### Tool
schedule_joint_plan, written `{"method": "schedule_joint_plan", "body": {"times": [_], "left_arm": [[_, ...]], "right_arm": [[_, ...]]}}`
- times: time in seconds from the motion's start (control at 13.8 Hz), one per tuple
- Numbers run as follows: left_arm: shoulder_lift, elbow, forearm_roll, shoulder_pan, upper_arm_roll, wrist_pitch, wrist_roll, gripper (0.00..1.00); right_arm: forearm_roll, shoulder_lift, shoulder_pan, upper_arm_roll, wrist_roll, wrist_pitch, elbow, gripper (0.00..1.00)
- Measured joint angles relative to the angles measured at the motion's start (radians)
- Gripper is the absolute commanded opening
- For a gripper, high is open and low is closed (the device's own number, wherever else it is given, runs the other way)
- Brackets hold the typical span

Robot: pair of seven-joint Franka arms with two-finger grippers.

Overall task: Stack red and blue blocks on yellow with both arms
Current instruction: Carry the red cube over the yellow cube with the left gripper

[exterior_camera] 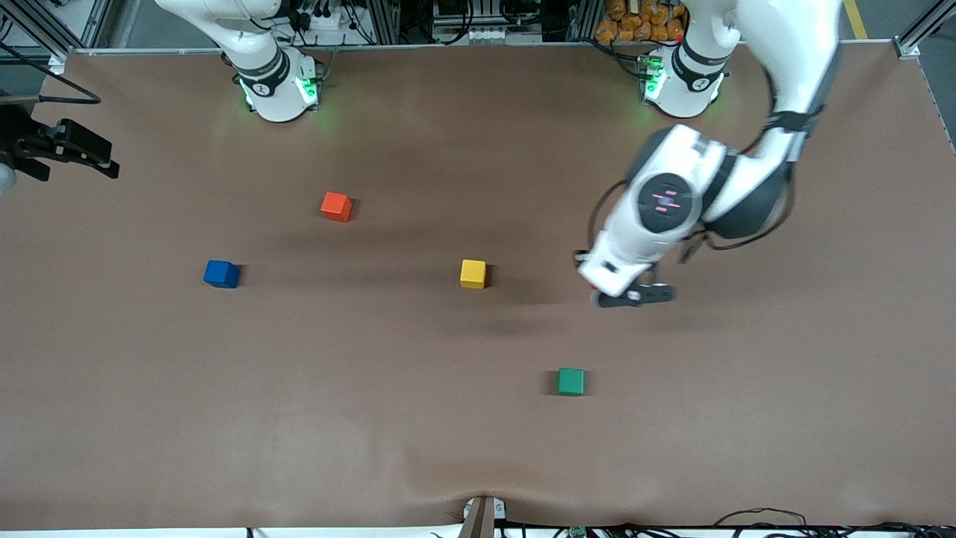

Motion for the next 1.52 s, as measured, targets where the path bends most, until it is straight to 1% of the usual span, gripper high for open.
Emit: {"method": "schedule_joint_plan", "body": {"times": [0.22, 0.36, 0.58, 0.87, 1.01, 1.16, 1.3, 1.52], "left_arm": [[0.090, 0.097, 0.000, -0.116, 0.005, 0.000, -0.021, 0.00], [0.156, 0.160, 0.000, -0.171, 0.009, 0.001, -0.025, 0.00], [0.226, 0.218, 0.000, -0.254, 0.040, 0.028, -0.027, 0.00], [0.258, 0.232, 0.004, -0.367, 0.108, 0.097, -0.027, 0.00], [0.274, 0.234, 0.021, -0.406, 0.137, 0.115, -0.027, 0.00], [0.295, 0.235, 0.024, -0.425, 0.148, 0.153, -0.027, 0.00], [0.310, 0.237, 0.025, -0.441, 0.160, 0.174, -0.027, 0.00], [0.320, 0.238, 0.025, -0.484, 0.202, 0.202, -0.027, 0.00]], "right_arm": [[0.000, 0.000, 0.000, 0.000, 0.000, 0.000, 0.000, 1.00], [0.000, 0.000, 0.000, 0.000, 0.000, 0.000, 0.000, 1.00], [0.000, 0.001, -0.012, -0.002, 0.000, 0.004, 0.000, 1.00], [-0.001, 0.025, -0.042, -0.003, 0.000, 0.010, 0.000, 1.00], [-0.002, 0.043, -0.054, -0.004, 0.000, 0.010, 0.000, 1.00], [-0.003, 0.069, -0.060, -0.004, 0.000, 0.011, 0.000, 1.00], [-0.003, 0.120, -0.075, -0.005, 0.000, 0.012, -0.001, 1.00], [-0.003, 0.198, -0.115, -0.006, -0.002, 0.030, 0.001, 1.00]]}}
